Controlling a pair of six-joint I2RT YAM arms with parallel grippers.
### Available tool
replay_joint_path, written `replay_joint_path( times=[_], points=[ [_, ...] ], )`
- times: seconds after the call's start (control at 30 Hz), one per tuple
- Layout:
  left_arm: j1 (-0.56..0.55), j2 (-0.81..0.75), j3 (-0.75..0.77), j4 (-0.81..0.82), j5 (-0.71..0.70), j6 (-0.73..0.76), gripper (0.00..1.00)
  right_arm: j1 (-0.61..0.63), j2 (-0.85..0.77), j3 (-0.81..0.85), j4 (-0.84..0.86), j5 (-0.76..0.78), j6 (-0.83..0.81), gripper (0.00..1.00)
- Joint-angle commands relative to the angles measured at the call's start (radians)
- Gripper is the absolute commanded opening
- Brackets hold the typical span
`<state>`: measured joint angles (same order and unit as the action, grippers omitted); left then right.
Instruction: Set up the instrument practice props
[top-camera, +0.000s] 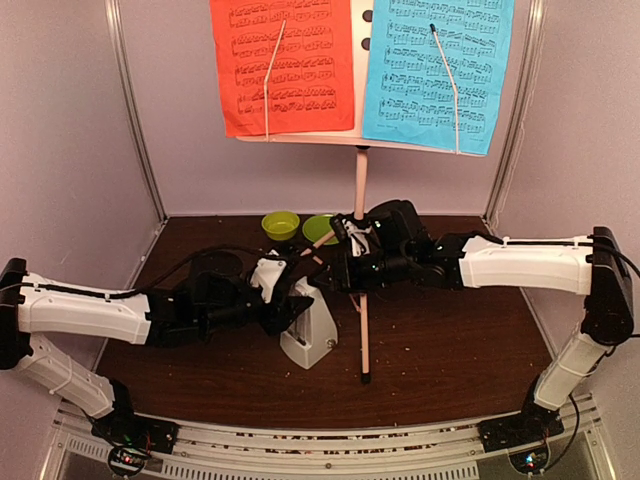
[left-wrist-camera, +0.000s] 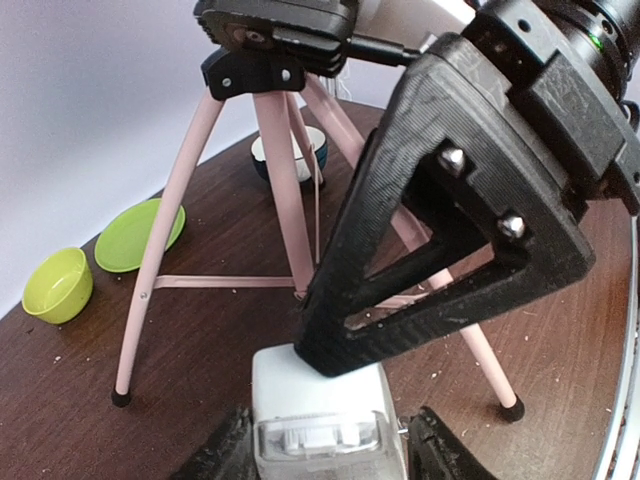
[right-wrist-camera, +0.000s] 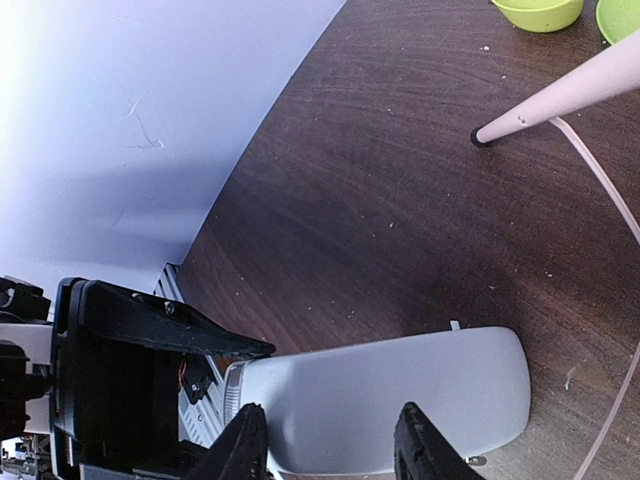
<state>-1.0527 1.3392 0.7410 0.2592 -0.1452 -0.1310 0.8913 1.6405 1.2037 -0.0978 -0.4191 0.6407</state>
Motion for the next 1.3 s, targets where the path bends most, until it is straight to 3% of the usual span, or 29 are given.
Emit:
replay_joint_path(
  times=[0.0, 0.17, 0.4, 0.57, 0.8, 1.1, 1.27],
  points=[
    [-0.012, -0.008, -0.012, -0.01, -0.009, -0.027, 0.55, 0.003, 0.045, -0.05, -0.079, 0.02, -0.006, 0.43],
    [-0.012, -0.002, -0.003, -0.018, -0.02, -0.03, 0.53, 0.008, 0.053, -0.049, -0.093, 0.035, -0.027, 0.43],
    [-0.012, -0.029, -0.013, -0.038, 0.001, -0.017, 0.3, 0.011, 0.065, -0.047, -0.145, 0.072, -0.065, 0.41],
    [-0.013, -0.068, -0.055, -0.015, 0.07, 0.06, 0.21, 0.01, 0.087, -0.083, -0.154, 0.085, -0.088, 0.39],
    [-0.015, -0.095, -0.068, -0.065, 0.054, 0.123, 0.18, 0.006, 0.101, -0.121, -0.151, 0.094, -0.084, 0.36],
    [-0.005, -0.162, -0.185, 0.125, 0.048, -0.129, 0.2, 0.006, 0.099, -0.125, -0.164, 0.109, -0.104, 0.36],
    [-0.004, -0.162, -0.185, 0.124, 0.06, -0.136, 0.19, 0.007, 0.091, -0.12, -0.164, 0.103, -0.113, 0.35]
  ],
)
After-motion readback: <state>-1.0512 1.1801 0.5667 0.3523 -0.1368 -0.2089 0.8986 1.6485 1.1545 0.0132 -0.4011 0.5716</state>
